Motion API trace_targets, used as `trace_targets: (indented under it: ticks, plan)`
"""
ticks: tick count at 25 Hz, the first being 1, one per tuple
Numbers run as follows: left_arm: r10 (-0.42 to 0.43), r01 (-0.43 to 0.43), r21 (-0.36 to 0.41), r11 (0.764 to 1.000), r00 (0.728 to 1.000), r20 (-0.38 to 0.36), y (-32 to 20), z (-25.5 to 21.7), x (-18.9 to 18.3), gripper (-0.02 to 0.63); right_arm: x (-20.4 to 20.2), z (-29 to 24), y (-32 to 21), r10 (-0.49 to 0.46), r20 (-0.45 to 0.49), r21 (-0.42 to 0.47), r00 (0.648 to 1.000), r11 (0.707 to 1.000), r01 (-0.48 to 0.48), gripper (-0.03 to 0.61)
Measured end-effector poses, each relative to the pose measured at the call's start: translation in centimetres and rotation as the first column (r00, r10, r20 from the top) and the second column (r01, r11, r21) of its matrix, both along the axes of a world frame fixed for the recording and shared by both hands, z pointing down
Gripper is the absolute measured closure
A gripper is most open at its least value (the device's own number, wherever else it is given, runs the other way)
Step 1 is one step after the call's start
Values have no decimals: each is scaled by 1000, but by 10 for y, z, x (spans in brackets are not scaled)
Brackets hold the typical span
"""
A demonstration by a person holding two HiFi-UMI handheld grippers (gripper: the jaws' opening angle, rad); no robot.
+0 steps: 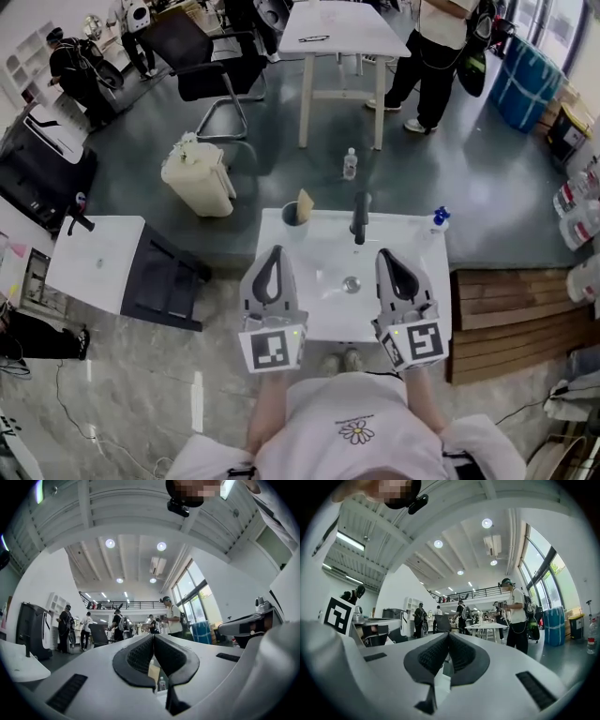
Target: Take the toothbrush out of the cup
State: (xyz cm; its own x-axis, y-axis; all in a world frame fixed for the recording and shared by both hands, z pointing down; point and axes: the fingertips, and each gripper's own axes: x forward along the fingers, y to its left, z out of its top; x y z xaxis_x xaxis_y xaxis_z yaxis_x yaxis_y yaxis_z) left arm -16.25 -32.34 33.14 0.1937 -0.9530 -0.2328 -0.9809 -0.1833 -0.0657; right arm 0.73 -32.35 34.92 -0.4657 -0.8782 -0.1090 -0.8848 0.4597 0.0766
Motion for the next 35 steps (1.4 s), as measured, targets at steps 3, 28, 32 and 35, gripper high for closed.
trace_targets:
  ticks: [3,28,32,35]
  plan:
    - [-11,11,-9,1000,1000,-9,-1,0,3,597,3,2,-3,-1,2,-9,1000,1000,1,566]
    - [-14,54,-287,956,990,140,-137,103,43,391,51,19,5,97,-3,-67,995,993,-97,566]
    - [-29,83,-345,935,987,160,-166,134,44,388,60,25,6,125,-15,-84,992,988,-126,566]
    - [-48,100,-394,914,989,138,-181,155,42,391,69,28,9,149,-21,-97,989,984,-150,566]
